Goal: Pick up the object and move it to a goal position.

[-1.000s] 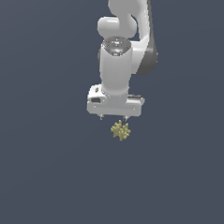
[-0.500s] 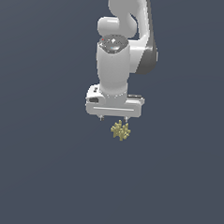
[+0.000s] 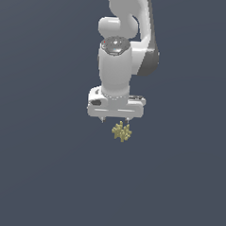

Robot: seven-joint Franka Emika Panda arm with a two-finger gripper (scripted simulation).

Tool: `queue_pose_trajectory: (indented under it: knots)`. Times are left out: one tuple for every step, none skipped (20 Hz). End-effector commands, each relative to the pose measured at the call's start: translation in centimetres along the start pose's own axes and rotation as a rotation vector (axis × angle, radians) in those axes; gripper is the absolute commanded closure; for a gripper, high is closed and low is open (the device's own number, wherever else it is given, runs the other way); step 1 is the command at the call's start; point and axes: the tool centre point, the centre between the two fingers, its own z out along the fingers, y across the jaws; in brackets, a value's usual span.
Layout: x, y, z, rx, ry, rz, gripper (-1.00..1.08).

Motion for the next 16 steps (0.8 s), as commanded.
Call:
queue_pose_trajectory:
  knots:
    - [-0.1,-0.1,0.2,-0.002,-0.002,-0.034,-0.92]
    - [-0.2,-0.2,0.4,-0.003,-0.003,-0.051,-0.92]
    - [-0.2,-0.2,0.5,-0.004,-0.004,-0.069,-0.92]
    - [-0.3,-0.3,0.6,-0.006,-0.006,-0.089,-0.92]
    - [-0.3,-0.3,0.8,-0.007,-0.007,-0.111,-0.92]
    - [-0.4,-0.4,0.9,-0.008,-0.008,-0.134,-0.92]
    - [-0.5,-0.5,1.1,-0.009,-0.01,-0.158,-0.92]
    - [-0.5,-0.6,1.3,-0.011,-0.011,-0.185,-0.92]
    - [-0.6,-0.6,1.5,-0.012,-0.013,-0.212,-0.92]
    - [-0.7,-0.7,1.7,-0.013,-0.015,-0.242,-0.92]
    - [-0.8,-0.8,1.9,-0.015,-0.017,-0.273,-0.92]
    - [-0.9,-0.9,2.1,-0.016,-0.019,-0.304,-0.92]
    - [-1.0,-1.0,2.3,-0.017,-0.021,-0.335,-0.92]
    - [-1.1,-1.1,2.5,-0.018,-0.023,-0.366,-0.92]
    - [-1.2,-1.2,2.7,-0.019,-0.025,-0.397,-0.92]
    - [-1.3,-1.3,2.9,-0.02,-0.028,-0.429,-0.92]
